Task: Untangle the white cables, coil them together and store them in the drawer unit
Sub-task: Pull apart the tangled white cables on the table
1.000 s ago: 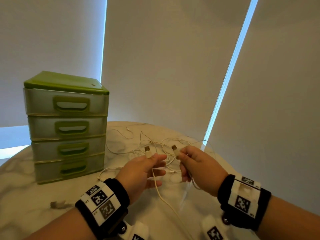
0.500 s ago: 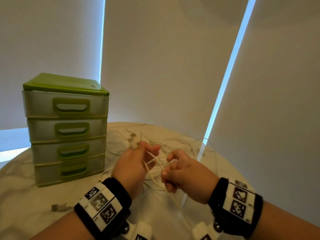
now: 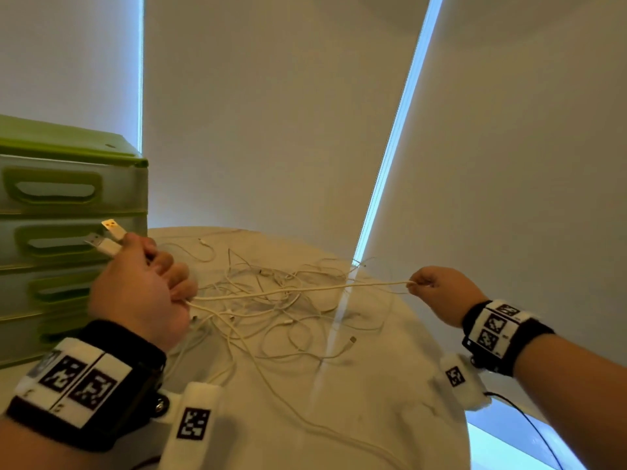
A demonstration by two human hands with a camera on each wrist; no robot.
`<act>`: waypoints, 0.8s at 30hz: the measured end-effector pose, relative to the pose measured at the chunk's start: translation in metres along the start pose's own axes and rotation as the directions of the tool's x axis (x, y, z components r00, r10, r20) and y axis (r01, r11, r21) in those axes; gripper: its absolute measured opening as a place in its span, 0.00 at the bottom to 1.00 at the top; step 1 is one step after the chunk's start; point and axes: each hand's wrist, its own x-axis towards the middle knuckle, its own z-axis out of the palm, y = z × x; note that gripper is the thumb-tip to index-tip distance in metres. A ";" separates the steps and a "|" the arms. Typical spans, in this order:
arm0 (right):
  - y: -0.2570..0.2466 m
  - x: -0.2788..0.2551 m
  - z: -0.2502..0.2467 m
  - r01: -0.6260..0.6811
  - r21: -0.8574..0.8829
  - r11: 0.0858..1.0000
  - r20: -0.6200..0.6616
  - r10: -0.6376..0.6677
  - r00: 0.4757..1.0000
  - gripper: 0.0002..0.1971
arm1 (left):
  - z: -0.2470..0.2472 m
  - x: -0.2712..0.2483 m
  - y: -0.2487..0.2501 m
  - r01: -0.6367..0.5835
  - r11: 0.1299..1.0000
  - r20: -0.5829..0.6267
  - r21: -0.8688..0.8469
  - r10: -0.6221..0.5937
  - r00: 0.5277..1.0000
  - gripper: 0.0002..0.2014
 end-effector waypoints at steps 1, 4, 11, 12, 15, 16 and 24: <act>0.001 0.003 0.003 -0.017 0.016 1.000 -0.006 0.017 1.000 0.08 | -0.001 0.000 -0.002 0.004 1.000 0.016 0.007 -0.004 1.000 0.16; -0.007 0.015 0.006 -0.059 0.281 0.958 -0.041 0.074 0.996 0.10 | 0.000 -0.004 -0.008 0.018 0.998 0.056 0.059 -0.021 0.998 0.17; -0.069 0.051 -0.038 0.111 0.519 0.847 -0.184 -0.016 0.983 0.06 | 0.002 -0.007 -0.010 0.018 0.998 0.084 0.060 -0.023 0.996 0.19; -0.077 0.056 -0.048 0.133 0.427 0.895 -0.240 -0.030 0.970 0.07 | 0.002 -0.007 -0.010 0.016 0.998 0.080 0.062 -0.021 0.997 0.19; -0.107 0.066 -0.086 0.266 0.578 0.771 -0.402 -0.014 0.916 0.13 | 0.001 -0.005 -0.012 0.016 0.998 0.073 0.060 -0.021 0.997 0.20; -0.120 0.065 -0.098 0.350 0.639 0.685 -0.464 -0.019 0.886 0.14 | 0.000 -0.004 -0.013 0.014 0.998 0.074 0.063 -0.019 0.997 0.21; -0.154 0.062 -0.086 0.297 0.328 0.897 -0.233 -0.228 0.945 0.06 | -0.002 -0.005 -0.018 -0.010 0.995 0.104 0.095 0.000 0.995 0.19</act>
